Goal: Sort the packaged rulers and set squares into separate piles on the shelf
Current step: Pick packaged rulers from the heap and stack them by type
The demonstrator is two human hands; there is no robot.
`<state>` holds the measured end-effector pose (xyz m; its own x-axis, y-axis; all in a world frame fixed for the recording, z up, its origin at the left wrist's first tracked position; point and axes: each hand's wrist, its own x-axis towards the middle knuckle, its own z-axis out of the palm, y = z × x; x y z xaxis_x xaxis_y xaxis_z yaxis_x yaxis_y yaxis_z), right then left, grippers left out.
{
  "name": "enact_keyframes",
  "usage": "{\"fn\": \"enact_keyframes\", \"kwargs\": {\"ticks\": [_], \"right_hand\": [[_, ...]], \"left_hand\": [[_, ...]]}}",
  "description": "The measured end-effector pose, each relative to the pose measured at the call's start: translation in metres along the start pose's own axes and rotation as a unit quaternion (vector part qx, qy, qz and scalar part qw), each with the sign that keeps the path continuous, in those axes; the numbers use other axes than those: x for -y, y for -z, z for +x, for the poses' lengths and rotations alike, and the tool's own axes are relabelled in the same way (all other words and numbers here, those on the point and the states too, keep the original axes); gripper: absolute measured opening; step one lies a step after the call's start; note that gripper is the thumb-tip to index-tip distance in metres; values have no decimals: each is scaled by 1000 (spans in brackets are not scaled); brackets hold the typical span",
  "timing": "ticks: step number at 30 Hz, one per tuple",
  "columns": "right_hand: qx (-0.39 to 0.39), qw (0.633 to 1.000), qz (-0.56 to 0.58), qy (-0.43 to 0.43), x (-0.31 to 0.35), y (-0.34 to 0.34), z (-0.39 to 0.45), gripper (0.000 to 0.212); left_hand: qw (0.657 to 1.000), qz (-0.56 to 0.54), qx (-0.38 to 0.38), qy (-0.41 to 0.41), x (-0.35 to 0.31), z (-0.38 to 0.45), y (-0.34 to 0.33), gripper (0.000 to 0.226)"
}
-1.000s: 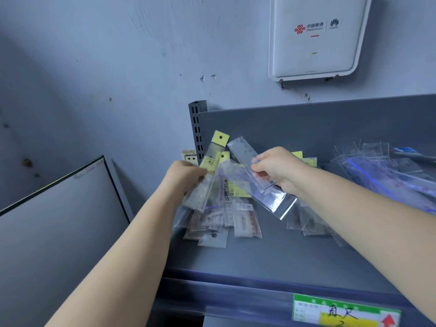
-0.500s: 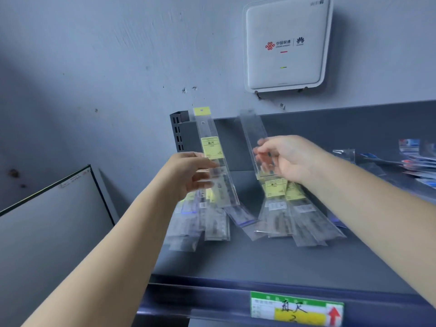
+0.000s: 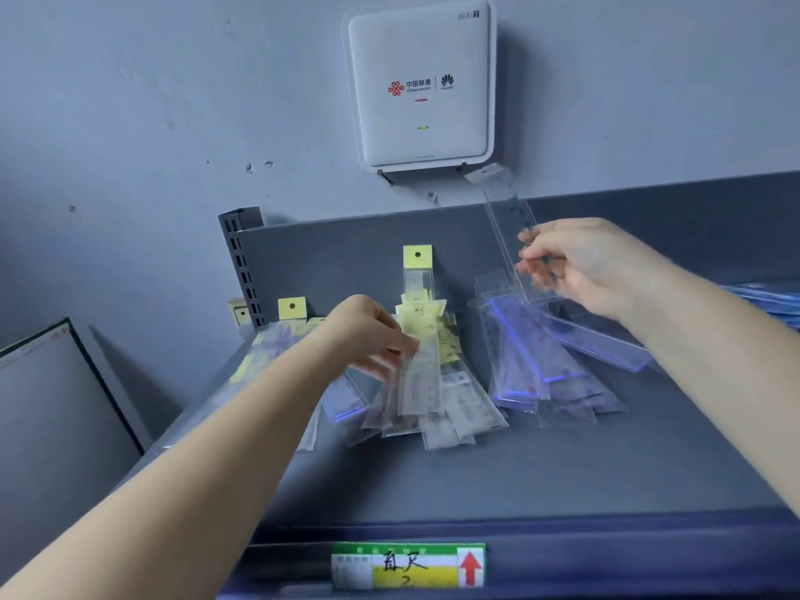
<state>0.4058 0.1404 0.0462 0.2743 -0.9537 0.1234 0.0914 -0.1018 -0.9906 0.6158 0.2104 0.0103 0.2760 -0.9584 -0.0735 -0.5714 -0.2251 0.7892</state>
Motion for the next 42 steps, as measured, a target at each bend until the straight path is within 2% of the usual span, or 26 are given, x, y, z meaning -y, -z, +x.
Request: {"fn": "enact_keyframes", "kwargs": {"ticks": [2,4,5,7,8,9,11,15,20,23,26,29,31,34,38,41,42], "right_hand": [[-14,998,-64,16,-5,10,1,17],[-24,982,-185,23,-15,15,2,8],[-24,957,-288,25,-21,18,5,8],[-16,858,-514,16,-33,19,7,20],[-19,811,-584,21,-37,19,7,32],[-22,794,-607,33,-39,17,6,39],[-12,804,-589,76,-37,10,4,39],[64,820,-551,141,-28,-20,-3,32],[172,847,-482,142,-26,-81,-15,32],[233,839,-477,123,-30,-117,-21,43],[268,805,-518,106,-38,-148,-24,53],[265,775,-567,85,-48,-172,-25,57],[250,775,-575,81,-53,-182,-24,59],[225,809,-539,71,-58,-194,-24,70],[194,856,-478,40,-62,-203,-23,86],[181,867,-465,1,-63,-204,-18,82],[175,871,-458,-9,-64,-204,-16,79]], "left_hand": [[994,106,-23,-5,1,4,-6,22],[989,142,-42,-15,1,7,-8,29],[988,144,-49,-22,1,9,-8,30],[987,144,-61,-44,2,11,-5,26],[985,147,-70,-55,3,11,-2,23],[983,155,-79,-65,5,12,1,21],[976,178,-101,-80,9,10,10,19],[972,169,-147,-72,26,0,38,18],[968,175,-175,-34,58,-16,65,18],[969,185,-161,7,75,-22,78,29],[966,218,-134,44,90,-23,86,46],[956,255,-125,78,103,-22,92,63],[952,263,-116,107,108,-21,94,69],[951,262,-118,112,112,-20,94,49],[961,210,-147,104,110,-24,90,44],[970,164,-156,92,111,-26,93,70],[970,165,-158,86,111,-26,95,70]]}}
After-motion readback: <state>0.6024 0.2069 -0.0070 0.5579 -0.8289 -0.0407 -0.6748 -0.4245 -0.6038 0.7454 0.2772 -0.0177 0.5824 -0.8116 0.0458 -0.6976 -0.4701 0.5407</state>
